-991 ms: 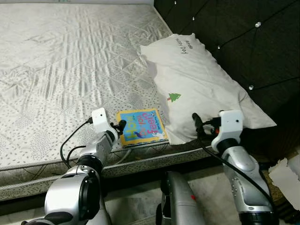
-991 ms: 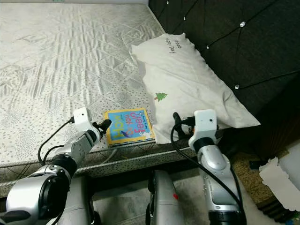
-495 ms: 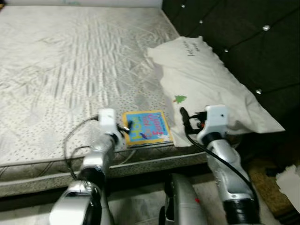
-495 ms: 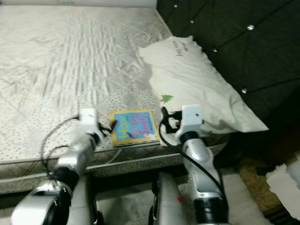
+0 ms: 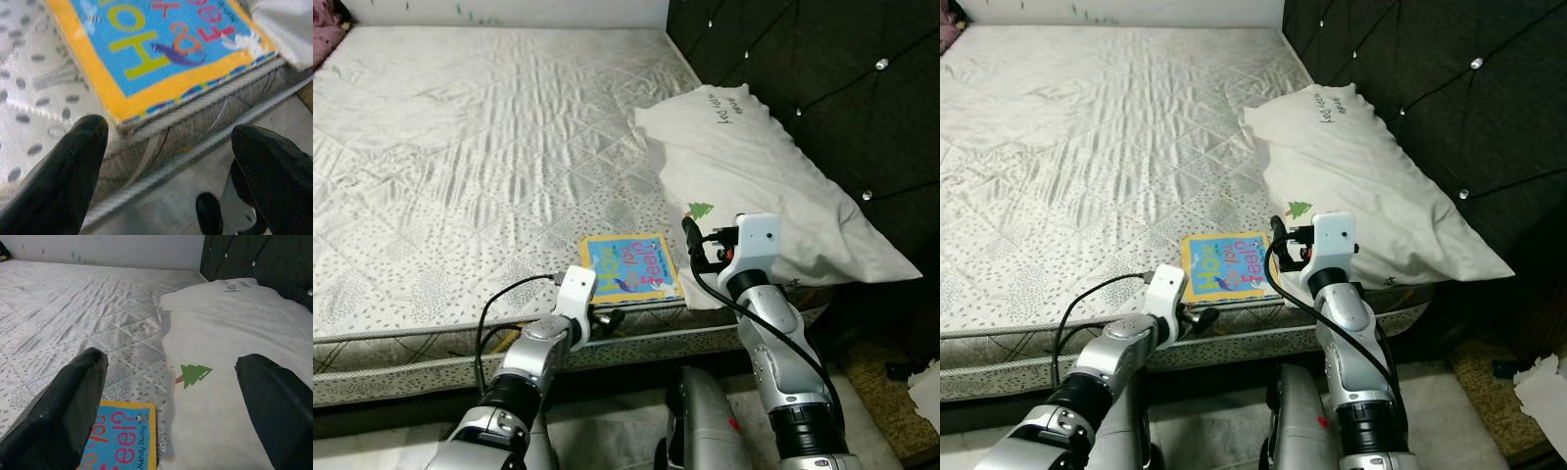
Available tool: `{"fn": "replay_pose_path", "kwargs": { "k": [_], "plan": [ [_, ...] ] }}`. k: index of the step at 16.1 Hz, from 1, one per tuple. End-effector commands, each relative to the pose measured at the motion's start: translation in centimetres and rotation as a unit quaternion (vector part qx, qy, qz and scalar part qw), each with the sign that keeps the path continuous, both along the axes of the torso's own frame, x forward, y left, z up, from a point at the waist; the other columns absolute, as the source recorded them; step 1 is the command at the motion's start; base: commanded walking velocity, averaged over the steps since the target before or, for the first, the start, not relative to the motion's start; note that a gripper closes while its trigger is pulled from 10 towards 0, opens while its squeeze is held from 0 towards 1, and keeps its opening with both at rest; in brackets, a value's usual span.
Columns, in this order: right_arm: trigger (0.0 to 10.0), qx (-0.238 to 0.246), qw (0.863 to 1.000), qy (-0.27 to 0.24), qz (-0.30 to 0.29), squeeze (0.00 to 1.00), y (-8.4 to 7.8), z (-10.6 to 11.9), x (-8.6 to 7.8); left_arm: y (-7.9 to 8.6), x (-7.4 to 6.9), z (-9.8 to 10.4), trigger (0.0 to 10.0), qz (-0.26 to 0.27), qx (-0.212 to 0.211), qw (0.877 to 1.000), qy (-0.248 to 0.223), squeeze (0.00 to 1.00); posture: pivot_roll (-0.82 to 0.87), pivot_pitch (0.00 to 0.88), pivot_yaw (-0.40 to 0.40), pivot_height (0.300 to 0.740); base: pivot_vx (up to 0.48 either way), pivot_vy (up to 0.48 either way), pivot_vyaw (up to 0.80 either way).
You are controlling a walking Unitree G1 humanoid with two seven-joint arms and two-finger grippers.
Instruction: Clean up the room
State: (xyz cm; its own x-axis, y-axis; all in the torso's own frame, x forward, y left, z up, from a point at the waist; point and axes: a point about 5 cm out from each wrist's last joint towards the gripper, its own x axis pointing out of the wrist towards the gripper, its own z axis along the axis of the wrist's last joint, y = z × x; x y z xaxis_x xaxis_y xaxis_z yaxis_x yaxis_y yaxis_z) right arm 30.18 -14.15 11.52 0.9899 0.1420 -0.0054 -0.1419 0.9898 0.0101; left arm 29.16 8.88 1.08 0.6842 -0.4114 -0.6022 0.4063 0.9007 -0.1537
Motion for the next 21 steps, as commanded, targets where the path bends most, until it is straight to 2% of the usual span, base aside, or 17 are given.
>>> {"fn": "replay_pose_path", "kwargs": {
  "k": [1,3,6,9,13,21],
  "plan": [
    [10.0,-0.004,1.000,0.003,-0.010,0.00,-0.4,-0.3,0.0,-0.3,-0.1,-0.2,10.0,-0.012,-0.002,1.000,0.022,1.00,-0.02,0.000,-0.038,0.568,0.000,0.000,0.00],
    [10.0,-0.007,1.000,0.003,-0.009,0.00,-0.4,-0.2,-0.1,0.2,-0.1,-0.8,10.0,0.030,-0.038,0.996,0.074,0.98,-0.02,0.000,-0.037,0.568,0.000,0.000,0.00],
    [10.0,-0.010,1.000,0.003,-0.012,0.00,-0.7,-0.3,-0.1,1.4,0.6,-0.8,10.0,0.088,-0.035,0.992,0.078,0.96,-0.03,0.003,-0.037,0.568,0.000,0.000,0.00],
    [10.0,-0.014,1.000,0.006,-0.015,0.00,-1.1,-0.4,-0.6,2.6,0.9,-1.0,10.0,0.121,-0.026,0.990,0.073,0.96,-0.04,0.020,-0.041,0.568,0.000,0.000,0.00],
    [10.0,-0.019,1.000,0.009,-0.017,0.00,-1.5,-0.5,-0.8,3.0,1.3,-0.8,10.0,0.138,-0.027,0.987,0.073,0.95,-0.05,0.026,-0.043,0.568,0.000,0.000,0.00],
    [10.0,-0.022,0.999,0.012,-0.023,0.00,-1.9,-0.6,-1.3,4.4,1.0,-1.5,10.0,0.188,-0.020,0.978,0.090,0.95,-0.06,0.036,-0.039,0.568,0.000,0.000,0.00]
  ]
}}
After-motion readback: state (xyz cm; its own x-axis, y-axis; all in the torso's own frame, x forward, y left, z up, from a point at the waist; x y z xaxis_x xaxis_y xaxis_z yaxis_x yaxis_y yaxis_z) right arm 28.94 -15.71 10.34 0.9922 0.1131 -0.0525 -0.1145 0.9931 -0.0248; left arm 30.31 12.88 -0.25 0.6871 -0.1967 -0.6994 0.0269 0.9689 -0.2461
